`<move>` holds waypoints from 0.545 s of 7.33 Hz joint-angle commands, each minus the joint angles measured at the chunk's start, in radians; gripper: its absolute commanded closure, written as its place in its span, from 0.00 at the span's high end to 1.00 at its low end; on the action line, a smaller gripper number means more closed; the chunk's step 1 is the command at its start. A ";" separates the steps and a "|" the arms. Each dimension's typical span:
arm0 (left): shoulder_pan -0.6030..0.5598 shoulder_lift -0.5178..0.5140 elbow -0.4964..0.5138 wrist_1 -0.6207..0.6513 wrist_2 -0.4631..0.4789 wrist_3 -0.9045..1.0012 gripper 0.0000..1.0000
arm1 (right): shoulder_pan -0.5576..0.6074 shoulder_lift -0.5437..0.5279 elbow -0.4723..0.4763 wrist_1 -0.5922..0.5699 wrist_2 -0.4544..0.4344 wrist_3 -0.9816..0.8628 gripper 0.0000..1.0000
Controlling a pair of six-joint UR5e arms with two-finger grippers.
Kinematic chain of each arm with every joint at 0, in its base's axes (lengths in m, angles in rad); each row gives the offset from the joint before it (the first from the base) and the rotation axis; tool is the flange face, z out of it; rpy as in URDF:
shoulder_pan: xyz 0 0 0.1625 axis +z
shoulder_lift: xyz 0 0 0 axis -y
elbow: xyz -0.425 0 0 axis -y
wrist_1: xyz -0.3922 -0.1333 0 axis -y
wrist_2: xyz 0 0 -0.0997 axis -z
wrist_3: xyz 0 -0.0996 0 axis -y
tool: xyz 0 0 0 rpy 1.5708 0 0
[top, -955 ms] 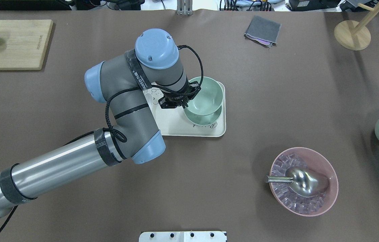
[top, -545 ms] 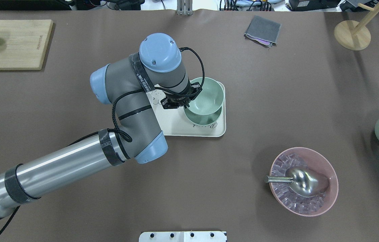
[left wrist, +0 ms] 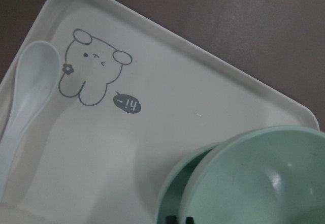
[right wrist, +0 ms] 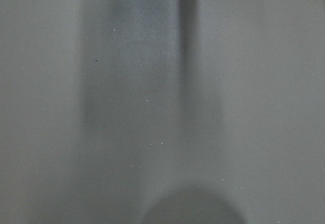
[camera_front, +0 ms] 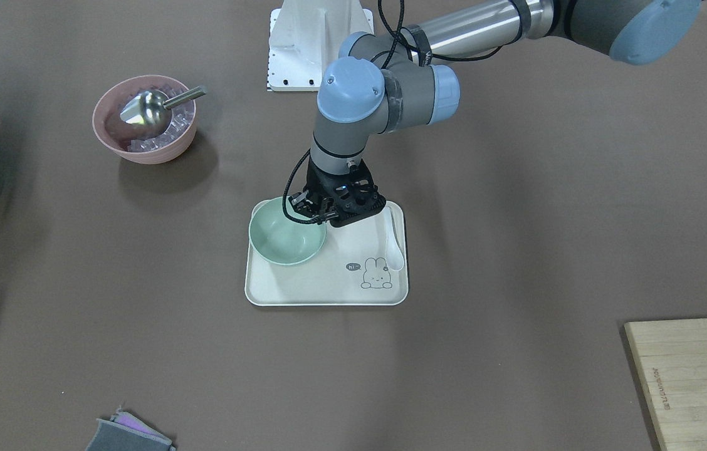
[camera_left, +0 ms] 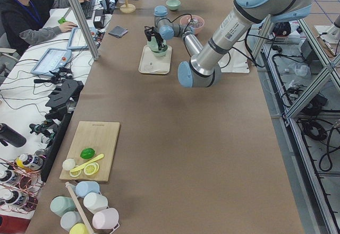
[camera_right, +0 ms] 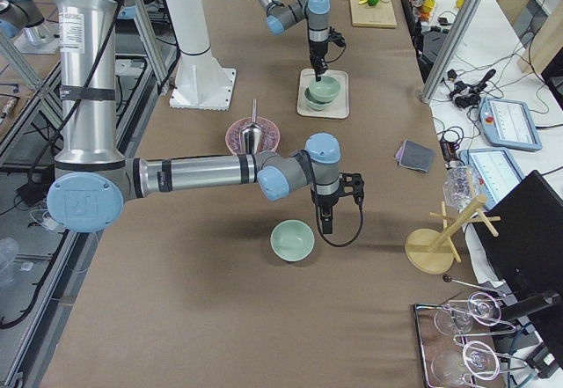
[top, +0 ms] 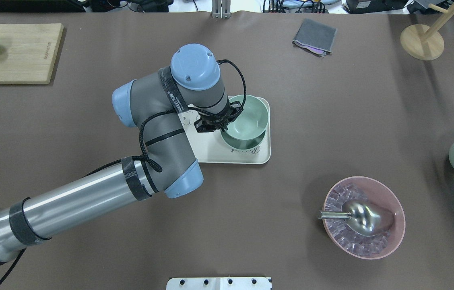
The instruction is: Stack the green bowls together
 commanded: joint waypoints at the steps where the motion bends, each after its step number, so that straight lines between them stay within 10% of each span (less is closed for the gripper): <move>1: 0.005 0.000 0.012 0.000 0.010 0.002 0.00 | 0.000 0.000 -0.001 0.000 0.000 0.000 1.00; 4: 0.011 0.001 0.013 0.000 0.010 0.003 0.00 | 0.000 0.000 -0.003 0.000 0.000 0.000 1.00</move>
